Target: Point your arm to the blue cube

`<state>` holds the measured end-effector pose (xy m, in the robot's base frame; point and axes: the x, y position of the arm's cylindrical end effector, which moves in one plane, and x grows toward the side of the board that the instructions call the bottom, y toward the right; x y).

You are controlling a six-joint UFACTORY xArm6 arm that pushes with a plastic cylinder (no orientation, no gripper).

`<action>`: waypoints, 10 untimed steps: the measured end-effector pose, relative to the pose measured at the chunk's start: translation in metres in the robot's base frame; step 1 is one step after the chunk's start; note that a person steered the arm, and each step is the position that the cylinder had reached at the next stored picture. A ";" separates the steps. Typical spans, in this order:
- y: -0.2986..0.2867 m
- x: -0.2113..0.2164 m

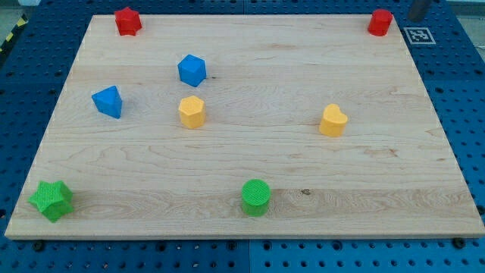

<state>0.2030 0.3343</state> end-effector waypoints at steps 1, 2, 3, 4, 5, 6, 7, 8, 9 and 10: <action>0.000 0.000; -0.002 0.003; -0.002 0.006; -0.002 0.009; -0.002 0.017; -0.003 0.047; -0.021 0.073; -0.074 0.083; -0.077 0.083; -0.077 0.083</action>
<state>0.2860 0.2575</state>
